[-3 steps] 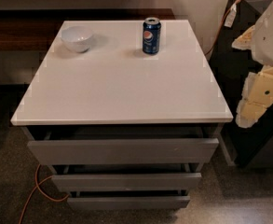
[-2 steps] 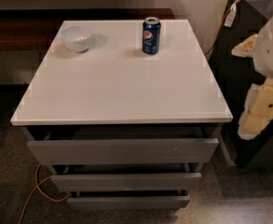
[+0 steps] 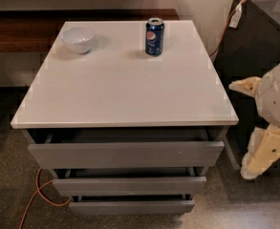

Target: Place pepsi can into top drawer

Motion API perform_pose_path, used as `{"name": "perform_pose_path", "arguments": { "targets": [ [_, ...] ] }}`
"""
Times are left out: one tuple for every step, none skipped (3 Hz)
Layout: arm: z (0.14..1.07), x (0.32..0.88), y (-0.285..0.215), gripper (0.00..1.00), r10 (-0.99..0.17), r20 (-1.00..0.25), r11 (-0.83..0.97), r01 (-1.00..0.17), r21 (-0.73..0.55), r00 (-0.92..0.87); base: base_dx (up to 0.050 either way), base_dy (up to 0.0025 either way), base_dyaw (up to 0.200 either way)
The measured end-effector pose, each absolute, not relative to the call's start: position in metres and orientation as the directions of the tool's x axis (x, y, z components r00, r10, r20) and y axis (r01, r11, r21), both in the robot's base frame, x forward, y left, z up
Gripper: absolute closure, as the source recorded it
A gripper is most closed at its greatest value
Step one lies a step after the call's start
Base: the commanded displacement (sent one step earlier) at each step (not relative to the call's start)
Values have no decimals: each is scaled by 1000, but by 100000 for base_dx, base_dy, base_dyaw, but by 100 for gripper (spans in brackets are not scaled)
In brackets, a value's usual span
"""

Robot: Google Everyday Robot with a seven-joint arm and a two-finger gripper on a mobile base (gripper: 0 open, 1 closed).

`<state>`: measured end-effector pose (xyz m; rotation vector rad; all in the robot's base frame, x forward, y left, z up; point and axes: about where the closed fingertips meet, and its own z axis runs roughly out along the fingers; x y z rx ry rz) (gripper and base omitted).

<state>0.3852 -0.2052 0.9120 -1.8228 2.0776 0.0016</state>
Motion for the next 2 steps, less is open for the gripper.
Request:
{"name": "perform_pose_path", "arguments": {
  "targets": [
    [872, 375, -181, 0, -900, -435, 126, -970, -206, -24, 0, 0, 0],
    [854, 375, -156, 0, -846, -533, 109, -969, -220, 25, 0, 0, 0]
  ]
}}
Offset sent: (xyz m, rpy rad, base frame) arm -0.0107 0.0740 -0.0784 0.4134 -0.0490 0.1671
